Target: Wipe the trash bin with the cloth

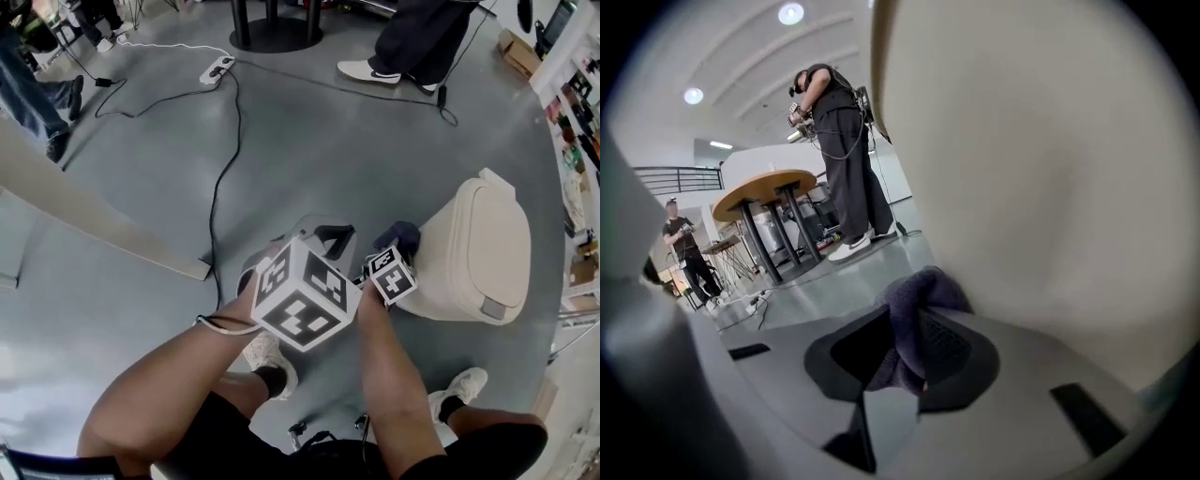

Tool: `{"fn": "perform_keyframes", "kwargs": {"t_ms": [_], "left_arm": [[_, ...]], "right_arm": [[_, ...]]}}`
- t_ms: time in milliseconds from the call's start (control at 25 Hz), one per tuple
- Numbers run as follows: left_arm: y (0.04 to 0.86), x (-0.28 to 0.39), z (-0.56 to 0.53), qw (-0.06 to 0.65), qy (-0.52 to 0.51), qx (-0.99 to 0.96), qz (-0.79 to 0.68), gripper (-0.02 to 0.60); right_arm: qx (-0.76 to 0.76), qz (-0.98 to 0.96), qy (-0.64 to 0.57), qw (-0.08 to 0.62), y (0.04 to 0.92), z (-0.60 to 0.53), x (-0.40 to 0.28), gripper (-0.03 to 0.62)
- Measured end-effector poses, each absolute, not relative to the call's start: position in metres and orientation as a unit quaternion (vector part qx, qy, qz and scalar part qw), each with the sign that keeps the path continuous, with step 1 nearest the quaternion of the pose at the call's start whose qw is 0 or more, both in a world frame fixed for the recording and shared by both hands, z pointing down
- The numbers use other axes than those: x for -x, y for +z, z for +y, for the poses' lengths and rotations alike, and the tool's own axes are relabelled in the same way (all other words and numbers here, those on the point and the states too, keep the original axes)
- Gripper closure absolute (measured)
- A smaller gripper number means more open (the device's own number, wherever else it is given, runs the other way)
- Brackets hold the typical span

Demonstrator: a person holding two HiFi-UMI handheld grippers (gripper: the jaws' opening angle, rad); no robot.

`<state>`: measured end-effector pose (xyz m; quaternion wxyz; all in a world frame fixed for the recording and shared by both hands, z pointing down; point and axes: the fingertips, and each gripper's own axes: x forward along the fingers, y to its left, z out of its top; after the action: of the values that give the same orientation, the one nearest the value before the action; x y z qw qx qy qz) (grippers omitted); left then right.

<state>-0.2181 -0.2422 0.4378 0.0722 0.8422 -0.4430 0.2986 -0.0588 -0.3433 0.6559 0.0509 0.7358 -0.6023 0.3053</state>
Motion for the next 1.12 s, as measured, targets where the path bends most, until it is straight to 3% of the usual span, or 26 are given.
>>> {"fn": "perform_keyframes", "kwargs": {"t_ms": [280,440,800,1120], "left_arm": [[0.447,0.224,-0.246,0.083,0.302,-0.838,-0.447,0.584],[0.442,0.216,-0.251,0.079,0.301,-0.84,-0.444,0.584],[0.42,0.202,-0.25,0.058,0.293,-0.846,-0.442,0.584],[0.371,0.184,-0.239,0.015,0.263,-0.856,-0.444,0.584]], "right_arm": [[-0.724,-0.592,0.339,0.101,0.716,-0.335,0.057,0.516],[-0.704,-0.614,0.341,0.099,0.705,-0.325,0.068,0.517],[-0.636,-0.713,0.288,0.062,0.622,-0.296,0.114,0.516],[-0.545,-0.827,0.12,0.072,0.471,-0.223,0.139,0.516]]}}
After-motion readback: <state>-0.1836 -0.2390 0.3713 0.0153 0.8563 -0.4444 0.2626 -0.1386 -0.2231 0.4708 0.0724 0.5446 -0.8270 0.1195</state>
